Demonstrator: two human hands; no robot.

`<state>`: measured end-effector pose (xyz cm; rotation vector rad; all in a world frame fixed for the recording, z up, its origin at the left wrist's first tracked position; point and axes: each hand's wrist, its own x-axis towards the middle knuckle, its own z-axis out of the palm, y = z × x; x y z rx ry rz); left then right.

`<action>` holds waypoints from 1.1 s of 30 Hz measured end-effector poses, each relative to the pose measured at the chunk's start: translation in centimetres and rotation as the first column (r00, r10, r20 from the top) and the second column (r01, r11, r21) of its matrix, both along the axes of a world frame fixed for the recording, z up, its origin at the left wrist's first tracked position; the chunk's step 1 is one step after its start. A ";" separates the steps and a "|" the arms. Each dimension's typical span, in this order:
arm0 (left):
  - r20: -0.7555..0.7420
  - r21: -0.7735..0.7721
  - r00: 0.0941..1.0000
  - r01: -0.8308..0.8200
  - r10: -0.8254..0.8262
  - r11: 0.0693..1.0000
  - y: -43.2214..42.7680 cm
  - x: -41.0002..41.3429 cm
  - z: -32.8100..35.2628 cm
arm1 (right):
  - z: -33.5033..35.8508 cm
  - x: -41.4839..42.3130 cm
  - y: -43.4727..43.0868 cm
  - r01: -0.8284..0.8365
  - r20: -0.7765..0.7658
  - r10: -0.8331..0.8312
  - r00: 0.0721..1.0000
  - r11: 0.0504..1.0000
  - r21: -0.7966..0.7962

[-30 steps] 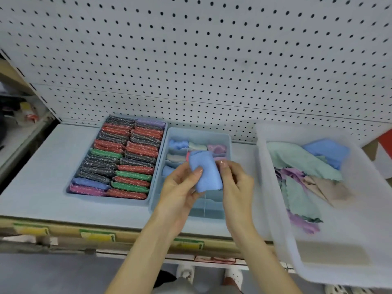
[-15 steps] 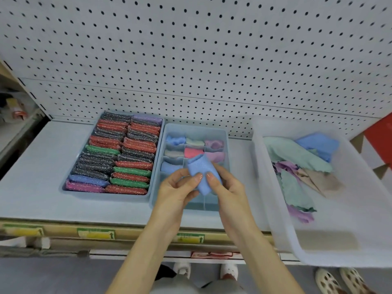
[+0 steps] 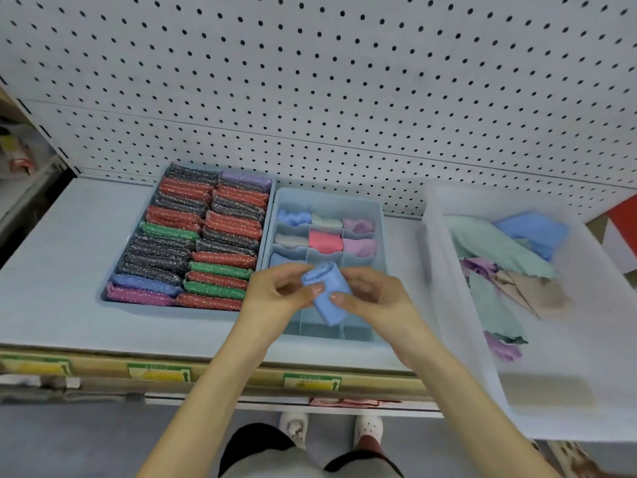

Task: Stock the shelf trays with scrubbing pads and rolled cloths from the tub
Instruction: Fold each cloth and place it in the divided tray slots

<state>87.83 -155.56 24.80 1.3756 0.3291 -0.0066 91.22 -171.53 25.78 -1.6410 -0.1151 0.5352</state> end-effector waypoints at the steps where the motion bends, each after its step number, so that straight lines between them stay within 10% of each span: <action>1: -0.010 -0.004 1.000 0.009 -0.009 1.000 0.1 0.2 -0.3 | -0.1 0.5 0.1 -0.045 0.011 0.045 0.999 0.997 -0.064; 7: -0.035 0.309 0.998 0.062 -0.054 0.949 2.2 1.0 -3.1 | -1.7 4.7 0.3 -0.125 0.083 0.155 0.984 0.950 -0.286; 11: 0.009 0.787 0.991 0.076 -0.135 0.613 4.3 0.4 -5.3 | -3.8 8.9 1.2 0.065 0.366 0.223 0.903 0.773 -0.631; 14: 0.038 0.840 0.981 0.071 -0.189 0.539 4.7 0.2 -7.0 | -6.0 9.8 2.1 0.048 0.357 0.494 0.793 0.533 -0.845; 22: 0.085 0.847 0.991 -0.015 -0.107 0.531 3.9 0.4 -6.6 | -8.2 10.1 3.9 0.058 0.238 0.757 0.609 0.257 -0.965; 33: 0.070 0.805 0.996 -0.026 -0.052 0.592 2.7 0.4 -5.9 | -7.0 9.2 1.4 -0.275 0.143 0.680 0.720 0.468 -0.840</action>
